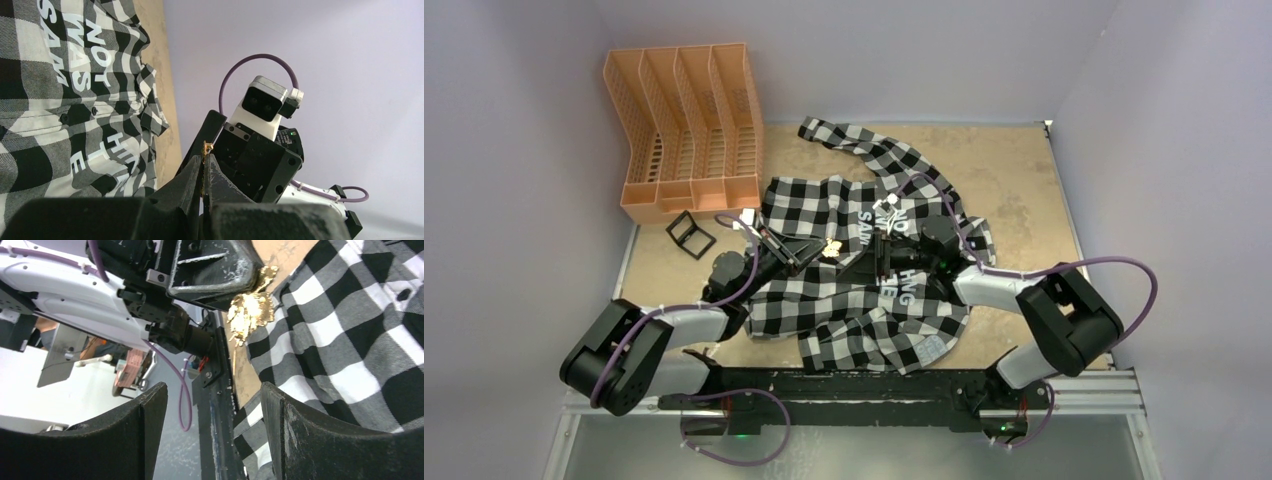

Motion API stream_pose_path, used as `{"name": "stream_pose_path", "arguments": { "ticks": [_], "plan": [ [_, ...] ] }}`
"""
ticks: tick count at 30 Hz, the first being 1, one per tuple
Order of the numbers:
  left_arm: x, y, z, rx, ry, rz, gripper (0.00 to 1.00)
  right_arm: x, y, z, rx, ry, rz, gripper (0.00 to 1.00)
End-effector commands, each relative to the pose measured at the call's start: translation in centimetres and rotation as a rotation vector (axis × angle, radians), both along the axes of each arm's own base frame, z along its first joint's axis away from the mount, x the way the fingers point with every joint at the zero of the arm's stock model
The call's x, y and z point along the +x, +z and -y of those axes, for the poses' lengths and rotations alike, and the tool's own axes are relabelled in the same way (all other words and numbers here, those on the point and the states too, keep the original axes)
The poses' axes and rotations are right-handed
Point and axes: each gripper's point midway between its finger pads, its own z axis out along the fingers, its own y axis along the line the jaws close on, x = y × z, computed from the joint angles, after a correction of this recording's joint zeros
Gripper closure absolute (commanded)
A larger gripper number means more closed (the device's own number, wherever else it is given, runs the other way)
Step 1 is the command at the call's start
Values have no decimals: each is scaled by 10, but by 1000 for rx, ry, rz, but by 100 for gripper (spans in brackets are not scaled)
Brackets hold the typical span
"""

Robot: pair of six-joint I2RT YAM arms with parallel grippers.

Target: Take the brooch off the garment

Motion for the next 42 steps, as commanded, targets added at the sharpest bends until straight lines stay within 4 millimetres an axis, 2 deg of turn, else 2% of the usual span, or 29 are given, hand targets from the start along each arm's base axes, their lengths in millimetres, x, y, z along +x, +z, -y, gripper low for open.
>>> {"name": "stream_pose_path", "arguments": {
  "ticks": [1, 21, 42],
  "plan": [
    [1, 16, -1, -35, 13, 61, 100, -6, 33, -6, 96, 57, 63, 30],
    [-3, -4, -1, 31, 12, 43, 100, -6, 66, -8, 151, 70, 100, 30],
    [-17, -4, 8, 26, -56, 43, 100, 7, 65, -15, 156, 30, 43, 30]
  ]
}}
